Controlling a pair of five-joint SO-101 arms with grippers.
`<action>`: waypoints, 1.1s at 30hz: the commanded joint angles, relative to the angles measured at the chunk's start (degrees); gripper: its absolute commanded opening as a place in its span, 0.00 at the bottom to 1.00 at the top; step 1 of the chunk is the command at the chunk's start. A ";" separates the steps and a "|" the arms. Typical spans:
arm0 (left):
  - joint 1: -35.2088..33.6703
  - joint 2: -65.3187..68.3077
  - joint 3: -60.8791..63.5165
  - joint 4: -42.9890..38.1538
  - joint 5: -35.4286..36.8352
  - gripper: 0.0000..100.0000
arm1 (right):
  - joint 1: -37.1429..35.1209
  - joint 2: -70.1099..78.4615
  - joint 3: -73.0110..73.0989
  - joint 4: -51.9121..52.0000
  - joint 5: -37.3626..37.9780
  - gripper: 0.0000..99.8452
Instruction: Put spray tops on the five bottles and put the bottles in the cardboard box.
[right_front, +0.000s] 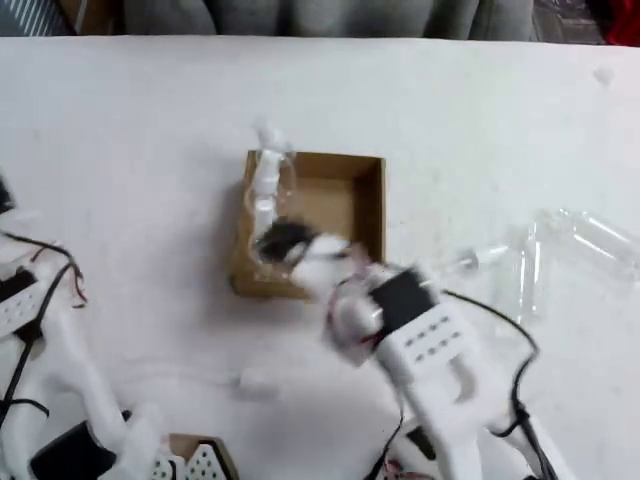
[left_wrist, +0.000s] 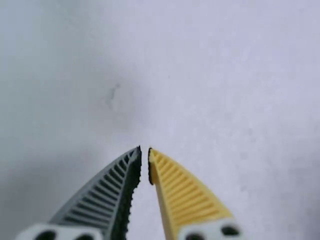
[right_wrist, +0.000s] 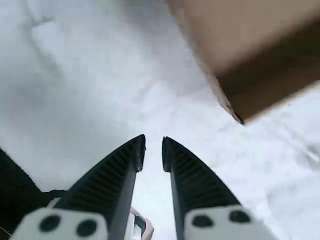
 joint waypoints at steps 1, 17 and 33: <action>4.88 -4.26 -4.84 6.68 -8.97 0.02 | 17.80 -1.54 -2.73 1.19 5.10 0.02; 50.68 -40.13 -5.71 54.24 -54.77 0.02 | 62.55 -0.92 4.22 -12.70 26.81 0.02; 81.36 -44.70 15.03 45.80 -54.42 0.20 | 66.68 -0.84 7.56 -21.23 30.77 0.02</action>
